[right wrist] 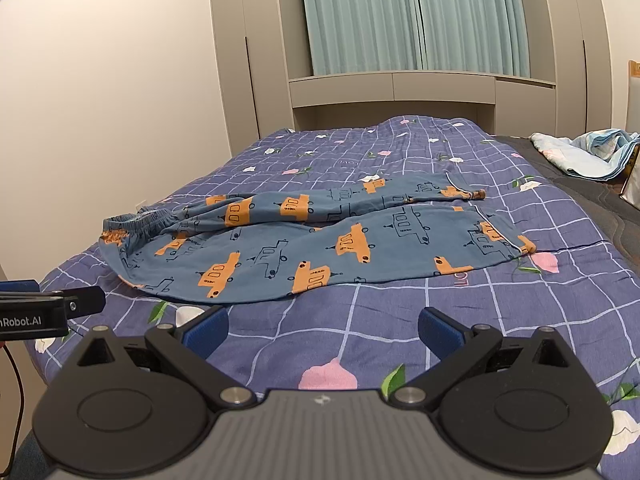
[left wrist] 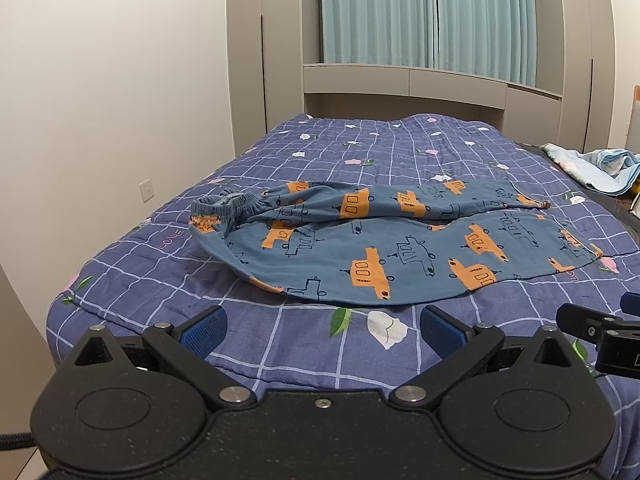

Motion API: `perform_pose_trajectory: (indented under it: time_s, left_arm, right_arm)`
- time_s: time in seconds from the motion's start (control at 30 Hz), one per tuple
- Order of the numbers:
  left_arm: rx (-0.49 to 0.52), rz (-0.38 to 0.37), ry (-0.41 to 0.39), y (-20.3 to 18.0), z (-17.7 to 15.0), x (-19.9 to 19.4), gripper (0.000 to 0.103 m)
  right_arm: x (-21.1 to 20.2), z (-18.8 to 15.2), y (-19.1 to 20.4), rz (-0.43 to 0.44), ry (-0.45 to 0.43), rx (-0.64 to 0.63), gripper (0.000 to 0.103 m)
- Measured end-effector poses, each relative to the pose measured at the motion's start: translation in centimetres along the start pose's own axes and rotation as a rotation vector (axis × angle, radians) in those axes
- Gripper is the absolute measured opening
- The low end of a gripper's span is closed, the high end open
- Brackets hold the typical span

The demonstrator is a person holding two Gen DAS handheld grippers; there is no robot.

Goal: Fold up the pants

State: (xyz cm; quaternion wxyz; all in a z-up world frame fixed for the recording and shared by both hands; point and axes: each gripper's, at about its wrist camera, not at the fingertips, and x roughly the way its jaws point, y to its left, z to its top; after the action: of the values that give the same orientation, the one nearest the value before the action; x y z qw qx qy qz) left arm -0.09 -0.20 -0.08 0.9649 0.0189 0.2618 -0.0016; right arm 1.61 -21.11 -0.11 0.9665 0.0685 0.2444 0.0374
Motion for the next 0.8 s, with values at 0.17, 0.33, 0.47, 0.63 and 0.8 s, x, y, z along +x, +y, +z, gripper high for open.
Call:
perform_pose_trajectory:
  time_s: [0.17, 0.33, 0.47, 0.63, 0.8]
  left_arm:
    - [0.000, -0.001, 0.000, 0.00, -0.01, 0.00, 0.102]
    - [0.000, -0.001, 0.000, -0.02, -0.02, -0.01, 0.102]
    - [0.000, 0.000, 0.001, -0.02, 0.00, 0.01, 0.102]
    - [0.000, 0.000, 0.001, -0.02, 0.00, 0.02, 0.102]
    - [0.001, -0.001, 0.000, -0.02, 0.00, 0.02, 0.102]
  right_arm:
    - [0.02, 0.02, 0.06, 0.000, 0.001, 0.000, 0.103]
    - [0.02, 0.02, 0.02, -0.001, 0.001, 0.000, 0.103]
    - [-0.01, 0.05, 0.02, -0.001, 0.003, 0.001, 0.103]
    - [0.08, -0.09, 0.00, -0.001, 0.003, 0.000, 0.103]
    - [0.06, -0.09, -0.01, -0.001, 0.003, 0.000, 0.103]
